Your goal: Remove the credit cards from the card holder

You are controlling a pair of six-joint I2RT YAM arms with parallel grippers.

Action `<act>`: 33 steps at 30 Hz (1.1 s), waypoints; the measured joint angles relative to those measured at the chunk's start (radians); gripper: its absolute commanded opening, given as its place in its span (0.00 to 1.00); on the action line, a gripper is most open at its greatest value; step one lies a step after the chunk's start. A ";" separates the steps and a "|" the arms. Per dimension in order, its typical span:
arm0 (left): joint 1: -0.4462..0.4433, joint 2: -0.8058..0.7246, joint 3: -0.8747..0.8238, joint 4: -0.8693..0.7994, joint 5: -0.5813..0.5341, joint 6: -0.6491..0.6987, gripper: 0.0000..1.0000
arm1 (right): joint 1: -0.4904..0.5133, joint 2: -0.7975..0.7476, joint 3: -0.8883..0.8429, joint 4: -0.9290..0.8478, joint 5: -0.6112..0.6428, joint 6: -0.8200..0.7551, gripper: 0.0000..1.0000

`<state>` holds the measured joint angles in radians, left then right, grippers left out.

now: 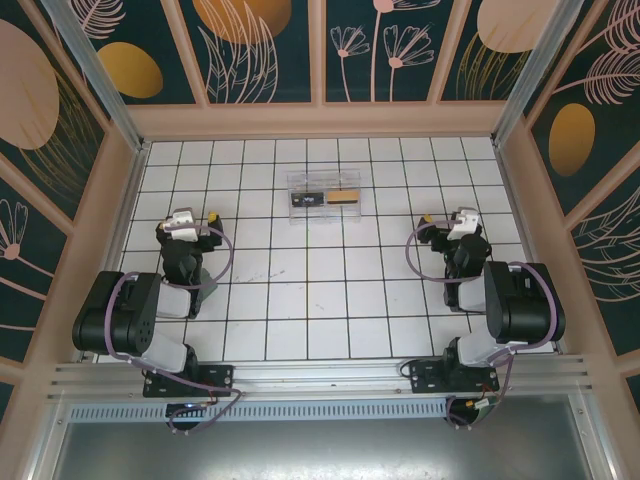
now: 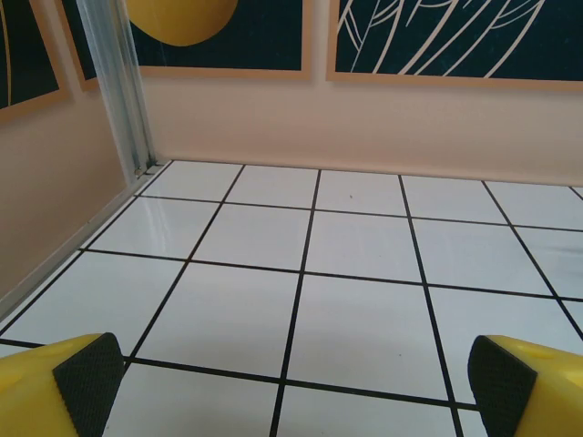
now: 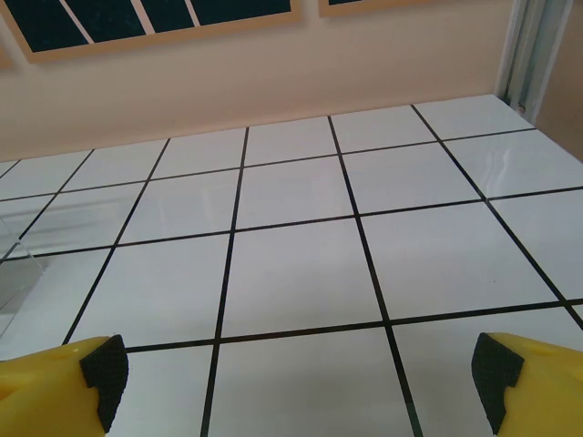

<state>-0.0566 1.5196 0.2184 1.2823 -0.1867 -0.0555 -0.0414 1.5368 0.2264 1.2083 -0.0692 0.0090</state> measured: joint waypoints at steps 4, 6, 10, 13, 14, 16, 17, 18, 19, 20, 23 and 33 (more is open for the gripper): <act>0.000 0.000 0.000 0.000 0.000 0.000 0.99 | 0.000 0.000 0.000 0.000 0.000 0.000 0.99; 0.000 0.000 0.000 0.000 0.000 0.000 0.99 | 0.000 0.000 0.000 0.000 0.000 0.000 0.99; 0.000 0.000 0.000 0.000 0.000 0.000 0.99 | 0.000 0.000 0.000 0.000 0.000 0.000 0.99; 0.000 0.000 0.000 0.000 0.000 0.000 0.99 | 0.000 0.000 0.000 0.000 0.000 0.000 0.99; 0.000 0.000 0.000 0.000 0.000 0.000 0.99 | 0.000 0.000 0.000 0.000 0.000 0.000 0.99; 0.000 0.000 0.000 0.000 -0.004 0.000 0.99 | 0.000 0.000 0.000 0.000 0.000 0.000 0.99; 0.000 0.000 0.000 0.000 -0.005 0.000 0.99 | 0.000 0.000 0.000 0.000 0.000 0.000 0.99; 0.000 0.000 0.000 0.000 -0.008 0.000 0.99 | 0.000 0.000 0.000 0.000 0.000 0.000 0.99; 0.000 0.000 0.000 0.000 -0.008 0.000 0.99 | 0.000 0.000 0.000 0.000 0.000 0.000 0.99; 0.000 0.000 0.000 0.000 -0.008 0.000 0.99 | 0.000 0.000 0.000 0.000 0.000 0.000 0.99; 0.000 0.000 0.000 0.000 -0.008 0.000 0.99 | 0.000 0.000 0.000 0.000 0.000 0.000 0.99; 0.000 -0.052 0.030 -0.119 -0.064 -0.010 0.99 | 0.003 -0.005 0.003 -0.014 0.024 0.000 0.99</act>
<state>-0.0566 1.4677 0.2485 1.1629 -0.2504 -0.0654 -0.0380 1.5318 0.2295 1.1938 -0.0456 0.0093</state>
